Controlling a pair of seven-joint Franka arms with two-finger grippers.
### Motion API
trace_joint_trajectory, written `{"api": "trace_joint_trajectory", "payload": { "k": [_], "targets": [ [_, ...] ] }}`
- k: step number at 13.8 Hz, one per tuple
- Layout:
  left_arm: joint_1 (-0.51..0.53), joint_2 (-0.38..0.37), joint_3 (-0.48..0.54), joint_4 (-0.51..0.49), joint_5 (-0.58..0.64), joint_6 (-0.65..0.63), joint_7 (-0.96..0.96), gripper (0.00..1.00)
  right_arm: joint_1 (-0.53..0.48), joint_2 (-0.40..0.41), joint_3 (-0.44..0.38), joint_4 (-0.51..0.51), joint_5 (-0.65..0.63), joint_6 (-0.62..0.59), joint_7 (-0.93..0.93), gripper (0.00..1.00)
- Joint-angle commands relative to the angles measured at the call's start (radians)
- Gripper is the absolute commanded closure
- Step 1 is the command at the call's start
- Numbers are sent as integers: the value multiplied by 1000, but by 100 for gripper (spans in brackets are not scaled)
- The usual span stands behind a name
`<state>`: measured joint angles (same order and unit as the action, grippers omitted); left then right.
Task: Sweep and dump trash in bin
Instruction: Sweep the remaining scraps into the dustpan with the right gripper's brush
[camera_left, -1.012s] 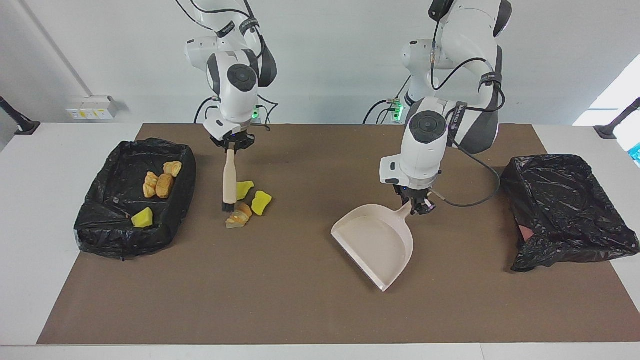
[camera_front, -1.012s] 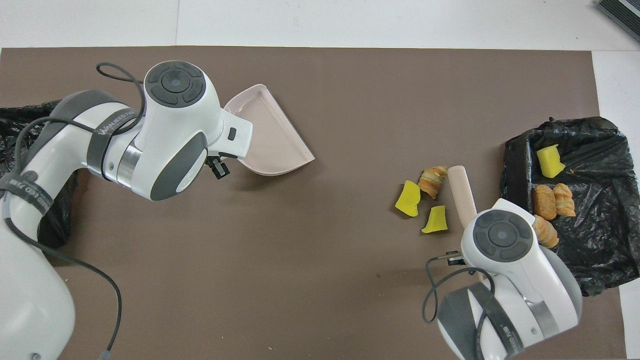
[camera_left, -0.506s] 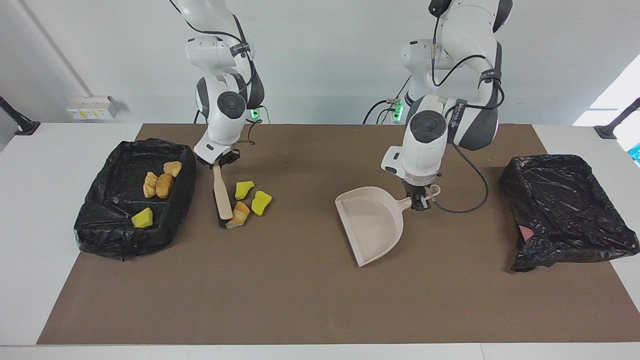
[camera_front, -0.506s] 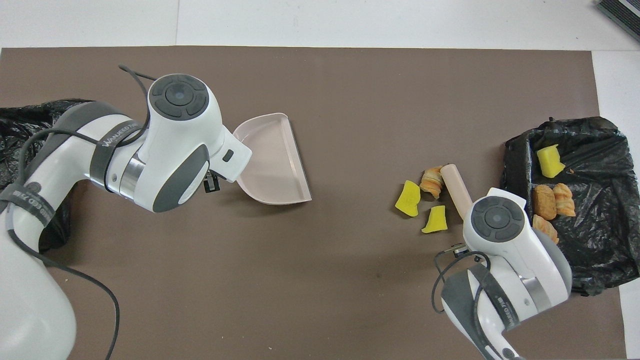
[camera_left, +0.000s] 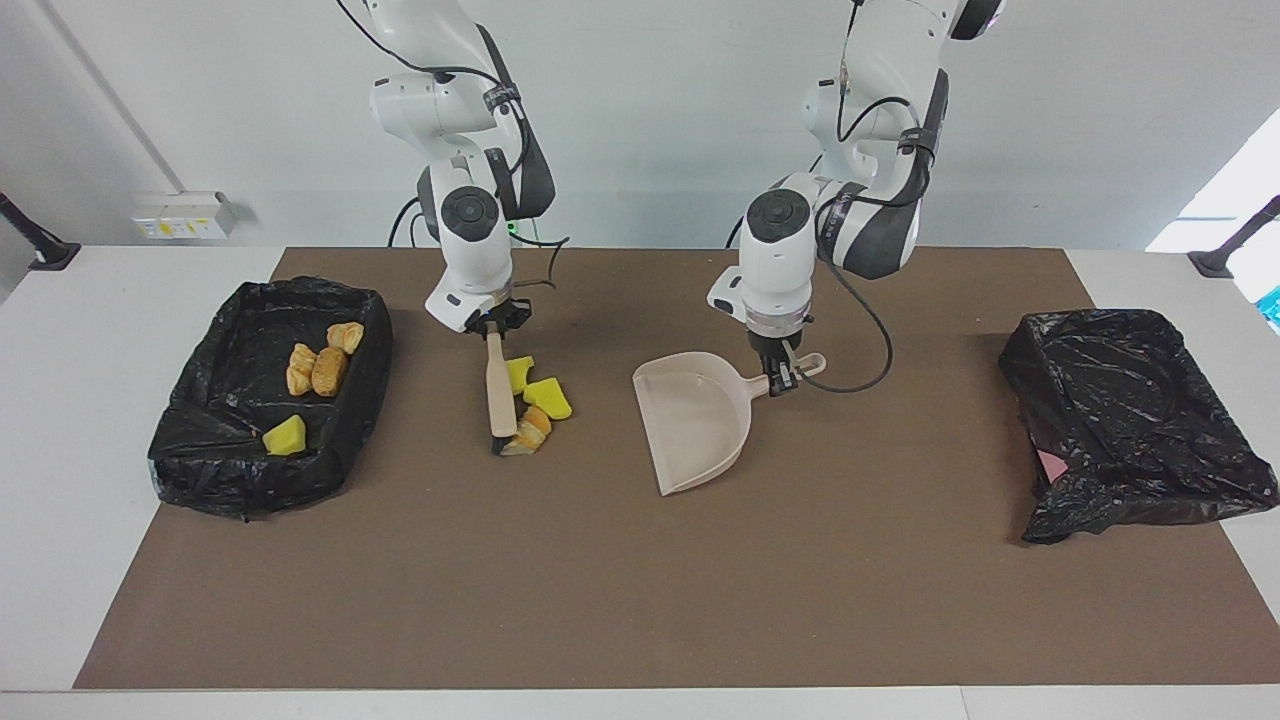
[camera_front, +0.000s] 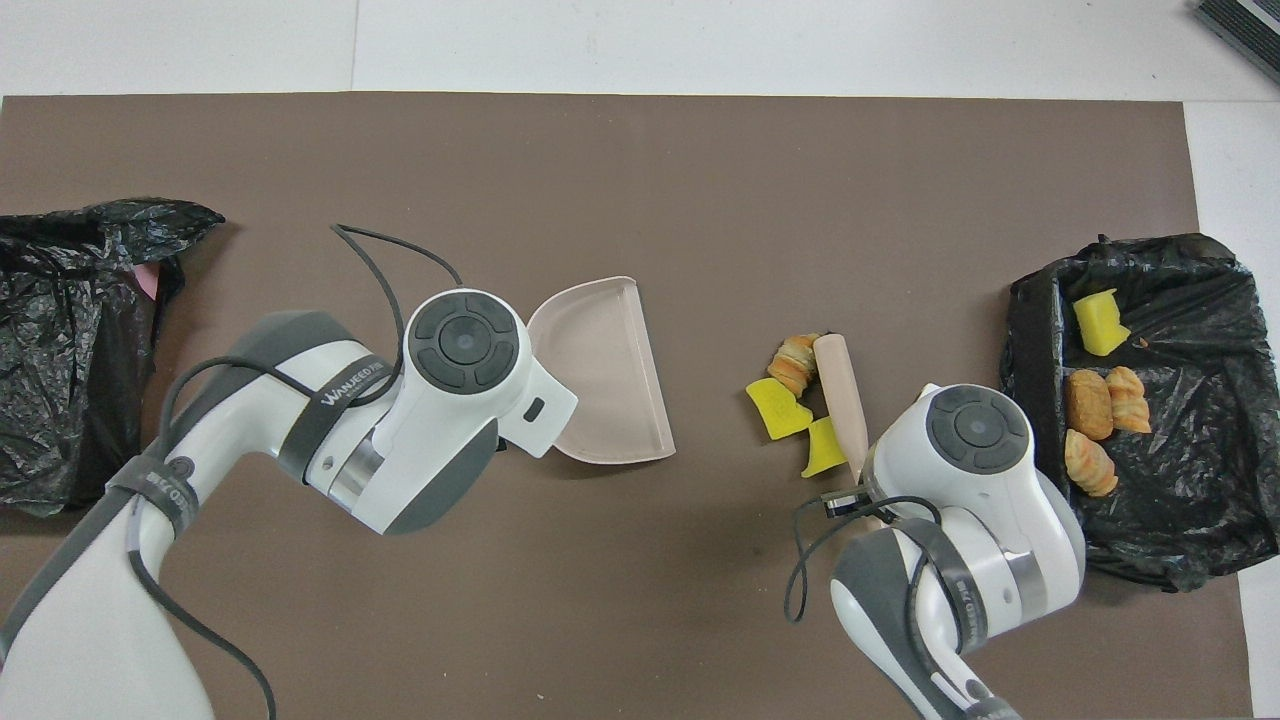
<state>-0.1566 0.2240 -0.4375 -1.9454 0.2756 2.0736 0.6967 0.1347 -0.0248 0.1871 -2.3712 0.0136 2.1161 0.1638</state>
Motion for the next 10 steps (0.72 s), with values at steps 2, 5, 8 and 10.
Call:
{"api": "trace_joint_trajectory", "payload": {
  "k": [2, 5, 8, 10],
  "targets": [
    [-23, -29, -23, -64, -15, 72, -94, 100, 98, 91, 6, 64, 257, 53, -30, 100],
    [-54, -8, -29, -66, -15, 85, -149, 100, 134, 112, 6, 116, 425, 59, -29, 100],
    [-55, 15, -29, -79, -15, 138, -148, 100, 132, 135, 8, 205, 485, 30, -27, 100],
    [-54, 18, -29, -81, -15, 154, -141, 100, 123, 97, 3, 268, 480, -71, -20, 100]
  ]
}}
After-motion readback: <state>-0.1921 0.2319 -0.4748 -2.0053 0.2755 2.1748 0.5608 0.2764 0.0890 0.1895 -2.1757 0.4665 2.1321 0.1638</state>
